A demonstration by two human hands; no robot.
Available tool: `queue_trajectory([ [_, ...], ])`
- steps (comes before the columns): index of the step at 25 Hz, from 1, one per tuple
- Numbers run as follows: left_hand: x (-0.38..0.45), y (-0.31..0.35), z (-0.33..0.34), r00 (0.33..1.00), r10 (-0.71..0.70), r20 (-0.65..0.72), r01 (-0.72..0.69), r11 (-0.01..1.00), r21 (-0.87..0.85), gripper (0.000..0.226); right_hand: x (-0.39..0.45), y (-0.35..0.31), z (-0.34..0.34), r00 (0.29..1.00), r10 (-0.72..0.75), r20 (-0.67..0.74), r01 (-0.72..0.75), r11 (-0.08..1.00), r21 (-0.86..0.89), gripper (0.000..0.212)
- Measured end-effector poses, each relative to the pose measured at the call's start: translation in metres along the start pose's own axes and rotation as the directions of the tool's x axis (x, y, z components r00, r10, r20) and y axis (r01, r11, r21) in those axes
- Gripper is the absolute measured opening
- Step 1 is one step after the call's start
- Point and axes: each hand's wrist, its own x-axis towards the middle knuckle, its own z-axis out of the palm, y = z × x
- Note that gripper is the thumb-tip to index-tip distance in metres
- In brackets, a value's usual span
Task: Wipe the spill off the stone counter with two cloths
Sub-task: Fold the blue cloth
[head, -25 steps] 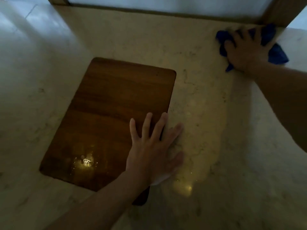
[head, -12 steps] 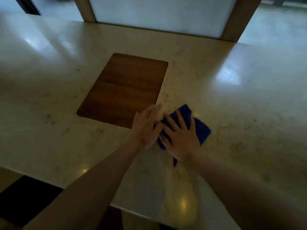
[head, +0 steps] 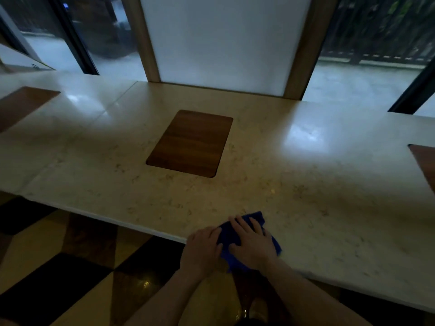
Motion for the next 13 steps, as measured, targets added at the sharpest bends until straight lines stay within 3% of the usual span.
queue_trajectory([
  [4, 0.003, 0.021, -0.009, 0.995, -0.087, 0.041, 0.090, 0.992, -0.084, 0.036, -0.018, 0.024, -0.026, 0.990, 0.134, 0.052, -0.136, 0.990, 0.023, 0.066],
  [7, -0.003, 0.039, -0.012, 0.999, -0.044, 0.026, 0.046, 0.996, -0.079, 0.018, -0.036, 0.032, -0.009, 0.975, 0.157, -0.159, -0.170, 0.983, -0.070, 0.042],
  [9, -0.004, 0.049, -0.016, 0.999, -0.030, 0.015, 0.033, 0.970, -0.241, 0.013, -0.051, 0.040, -0.006, 0.951, 0.196, -0.238, -0.216, 0.975, -0.061, 0.030],
  [13, 0.001, 0.083, -0.039, 0.997, 0.080, 0.017, -0.059, 0.849, -0.525, 0.029, -0.094, 0.088, -0.034, 0.944, 0.245, -0.220, -0.241, 0.970, 0.044, 0.032],
])
